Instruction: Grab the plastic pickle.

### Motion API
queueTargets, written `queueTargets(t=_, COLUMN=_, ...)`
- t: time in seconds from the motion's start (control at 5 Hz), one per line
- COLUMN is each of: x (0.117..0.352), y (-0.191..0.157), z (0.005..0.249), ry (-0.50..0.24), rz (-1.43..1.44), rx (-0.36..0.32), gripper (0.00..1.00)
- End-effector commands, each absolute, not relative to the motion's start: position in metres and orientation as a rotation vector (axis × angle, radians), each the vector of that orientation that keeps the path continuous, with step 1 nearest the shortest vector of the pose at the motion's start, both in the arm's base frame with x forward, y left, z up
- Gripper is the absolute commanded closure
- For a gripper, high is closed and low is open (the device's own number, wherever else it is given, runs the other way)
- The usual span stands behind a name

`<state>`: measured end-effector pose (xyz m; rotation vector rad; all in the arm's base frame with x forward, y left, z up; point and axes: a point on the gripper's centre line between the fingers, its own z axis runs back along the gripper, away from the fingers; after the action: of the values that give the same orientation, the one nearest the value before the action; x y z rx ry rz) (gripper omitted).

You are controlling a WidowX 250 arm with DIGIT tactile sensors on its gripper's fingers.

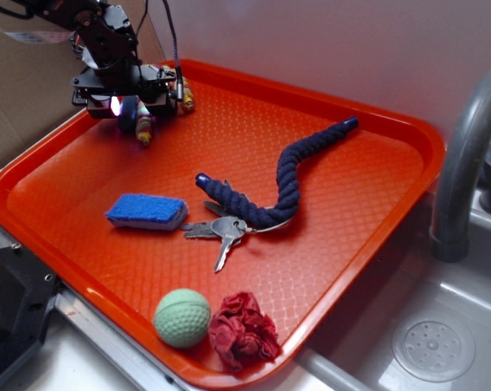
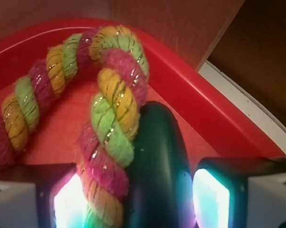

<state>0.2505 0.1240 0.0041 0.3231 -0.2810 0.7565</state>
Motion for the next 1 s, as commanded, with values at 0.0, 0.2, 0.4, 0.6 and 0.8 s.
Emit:
queueTargets(t=0.0, x=0.219, y=0.113, z=0.009, ry=-0.245, rz=0.707, rx=0.327, gripper=1.0)
queueTargets(t=0.2, x=0.212, y=0.097, z=0.026, ry=-0.283, rz=0.665, rx=0.293, gripper=1.0)
queueTargets(t=0.4, x=0.202, y=0.072, z=0.053, ry=-0.356, rz=0.589, rx=0.261, gripper=1.0)
queueTargets(t=0.6, x=0.19, y=0.041, z=0.097, ry=-0.453, rz=0.488, rx=0.191, gripper=1.0)
queueTargets(t=0.8, x=0.184, y=0.027, z=0.127, ry=-0.487, rz=0.423, rx=0.167, gripper=1.0)
